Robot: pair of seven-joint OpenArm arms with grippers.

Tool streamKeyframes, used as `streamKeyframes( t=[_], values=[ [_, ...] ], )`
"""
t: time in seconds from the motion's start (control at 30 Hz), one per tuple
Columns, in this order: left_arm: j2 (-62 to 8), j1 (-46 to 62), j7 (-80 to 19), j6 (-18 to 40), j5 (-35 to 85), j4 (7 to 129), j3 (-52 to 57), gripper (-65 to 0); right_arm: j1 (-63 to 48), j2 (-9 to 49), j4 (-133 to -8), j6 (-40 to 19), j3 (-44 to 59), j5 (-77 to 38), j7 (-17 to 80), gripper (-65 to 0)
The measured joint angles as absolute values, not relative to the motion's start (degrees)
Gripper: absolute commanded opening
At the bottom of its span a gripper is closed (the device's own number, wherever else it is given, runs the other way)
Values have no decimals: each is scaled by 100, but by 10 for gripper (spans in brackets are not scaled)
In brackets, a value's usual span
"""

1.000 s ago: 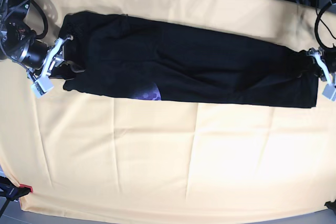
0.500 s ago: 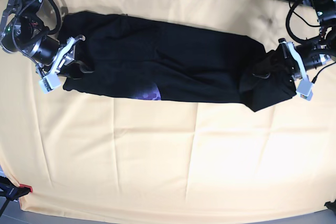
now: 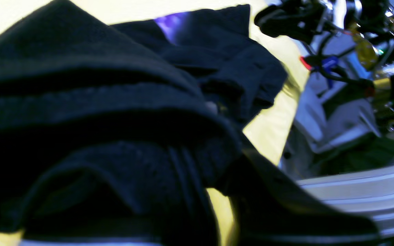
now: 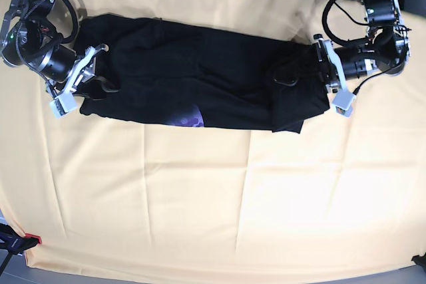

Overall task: Fold the T-shirt properly
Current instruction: 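Fold the strip end with the left gripper toward the right gripper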

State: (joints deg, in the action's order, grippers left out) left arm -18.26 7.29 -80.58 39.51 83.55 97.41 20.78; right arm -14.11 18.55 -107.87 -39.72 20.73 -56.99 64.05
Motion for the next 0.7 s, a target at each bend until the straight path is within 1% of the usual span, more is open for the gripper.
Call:
streamKeyframes(
  t=[0.03,0.07,0.1,0.17,0.33,0.43,0.53,0.7],
  values=[
    [-1828,729,-8062,3922,8353,9741,1949,-317,-1411,1857,-10787,-3970,2073,-5699,6405,-378],
    [-1826,729,-8062,3743,8357,9741,1835,-252,-1411,1857,-10787,-3970,2073,-5699,6405,-378],
    [-1826,727,-8038,3599,8355,9741,1741,-225,-1411,1857,-10787,-3970,2073,-5699,6407,-378],
    [-1813,729,-7970,3459,8357,9741,1667,-222,-1411,1857,-10787,-3970,2073,-5699,6405,-378],
    [-1806,727,-7642,3450,8357,9741,1715,-222,-1411,1855,-10787,-3970,2073,-5699,6405,-378],
    [-1723,644,-7640,3452,8359,9741,1712,-222,-1411,1857,-10787,-3970,2073,-5704,6405,-378],
    [-1697,482,-7581,3686,8355,9741,1699,-222,-1411,1857,-10787,-3970,2073,-5701,6407,-378],
    [-1267,298,-7540,3734,8359,9741,1715,-222,-1411,1857,-10787,-3970,2073,-5795,6405,-378]
  ],
)
